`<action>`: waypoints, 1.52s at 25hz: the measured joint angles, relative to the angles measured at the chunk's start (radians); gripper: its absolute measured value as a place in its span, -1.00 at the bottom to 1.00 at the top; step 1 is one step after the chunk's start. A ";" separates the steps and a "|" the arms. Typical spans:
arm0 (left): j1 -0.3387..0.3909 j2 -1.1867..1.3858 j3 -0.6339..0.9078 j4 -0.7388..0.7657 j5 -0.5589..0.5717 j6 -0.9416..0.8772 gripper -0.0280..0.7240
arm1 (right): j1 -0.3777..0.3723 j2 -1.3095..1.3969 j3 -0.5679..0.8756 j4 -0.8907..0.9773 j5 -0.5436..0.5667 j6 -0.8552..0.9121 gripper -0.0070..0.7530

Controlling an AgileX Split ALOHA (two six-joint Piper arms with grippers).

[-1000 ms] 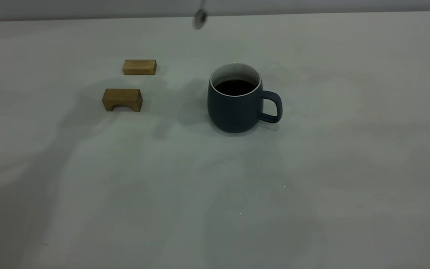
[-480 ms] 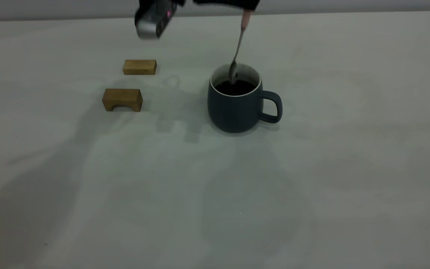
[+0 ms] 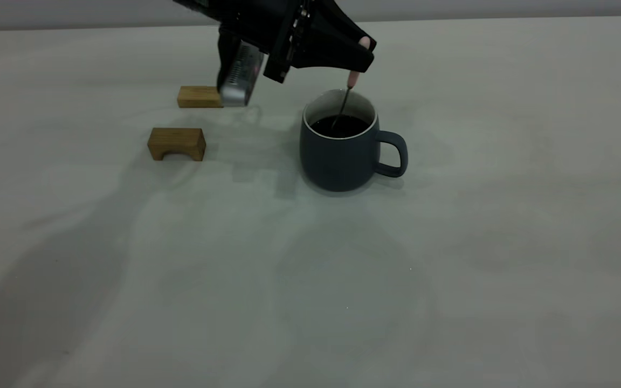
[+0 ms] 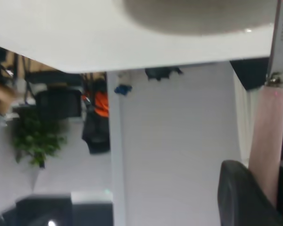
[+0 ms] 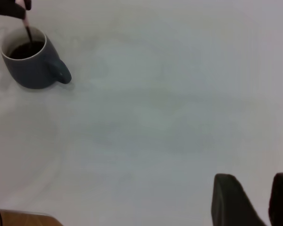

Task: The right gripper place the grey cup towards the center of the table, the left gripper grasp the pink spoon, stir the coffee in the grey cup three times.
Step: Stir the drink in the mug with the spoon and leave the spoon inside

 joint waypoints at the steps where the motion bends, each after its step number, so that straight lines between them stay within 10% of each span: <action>1: 0.000 0.010 -0.001 -0.037 0.018 0.004 -0.48 | 0.000 0.000 0.000 0.000 0.000 0.000 -0.36; 13: -0.007 0.002 -0.058 0.132 0.047 -0.255 -0.48 | 0.000 0.000 0.000 0.000 0.000 0.000 -0.36; 38: -0.008 0.006 -0.122 0.181 0.037 -0.154 -0.48 | 0.000 0.000 0.000 0.000 0.000 0.000 -0.36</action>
